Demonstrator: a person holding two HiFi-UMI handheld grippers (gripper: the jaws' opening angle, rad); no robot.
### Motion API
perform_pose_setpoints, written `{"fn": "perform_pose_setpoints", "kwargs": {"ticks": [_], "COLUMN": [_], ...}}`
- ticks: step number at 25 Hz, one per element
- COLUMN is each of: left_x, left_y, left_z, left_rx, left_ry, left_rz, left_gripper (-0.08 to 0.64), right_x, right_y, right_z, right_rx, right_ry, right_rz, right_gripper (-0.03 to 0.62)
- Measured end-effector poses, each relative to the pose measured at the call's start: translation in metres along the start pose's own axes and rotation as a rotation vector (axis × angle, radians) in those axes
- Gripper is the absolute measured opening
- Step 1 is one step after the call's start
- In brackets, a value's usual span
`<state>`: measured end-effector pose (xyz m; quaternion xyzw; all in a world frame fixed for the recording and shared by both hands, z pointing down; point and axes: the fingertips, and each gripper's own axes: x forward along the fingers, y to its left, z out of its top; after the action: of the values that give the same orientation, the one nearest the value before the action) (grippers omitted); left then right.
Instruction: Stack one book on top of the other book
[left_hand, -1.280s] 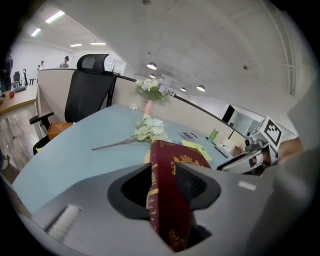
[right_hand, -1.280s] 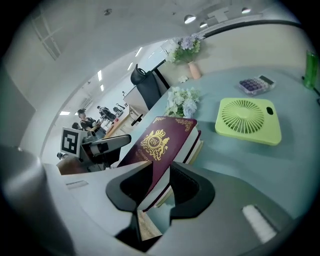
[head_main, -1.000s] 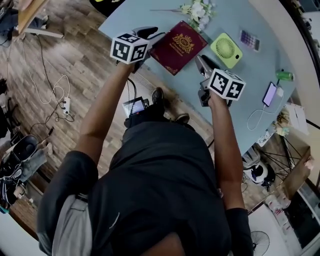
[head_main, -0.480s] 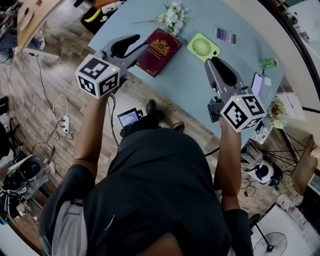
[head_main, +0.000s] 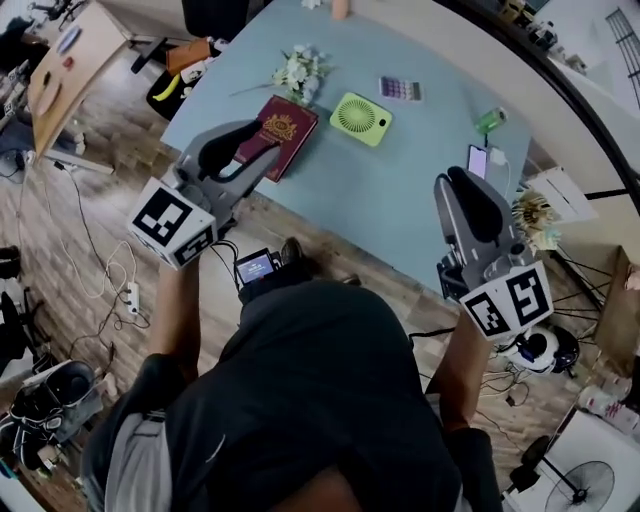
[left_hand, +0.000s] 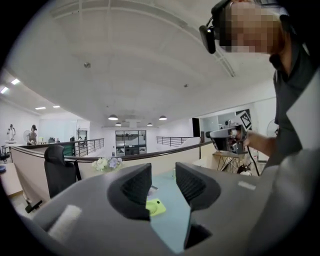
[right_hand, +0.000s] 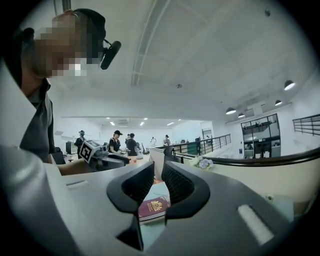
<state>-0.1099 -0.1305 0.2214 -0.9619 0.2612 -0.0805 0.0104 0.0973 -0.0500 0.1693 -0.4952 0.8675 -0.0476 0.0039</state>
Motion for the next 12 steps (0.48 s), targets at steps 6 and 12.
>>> {"fn": "perform_pose_setpoints", "kwargs": {"ticks": [6,12], "left_x": [-0.006,-0.006], "left_y": [-0.052,-0.085], "left_z": [0.030,0.028], "left_rx": [0.032,0.018], "left_ry": [-0.030,-0.024], "left_rz": [-0.030,-0.058], "left_gripper": [0.202,0.202], "right_x": [-0.055,-0.093], "right_y": [0.004,0.002], "right_z": [0.022,0.023], "right_rx": [-0.053,-0.064], "right_ry": [-0.053,-0.067], "right_rz": [-0.040,-0.078], "right_gripper": [0.071,0.071]}}
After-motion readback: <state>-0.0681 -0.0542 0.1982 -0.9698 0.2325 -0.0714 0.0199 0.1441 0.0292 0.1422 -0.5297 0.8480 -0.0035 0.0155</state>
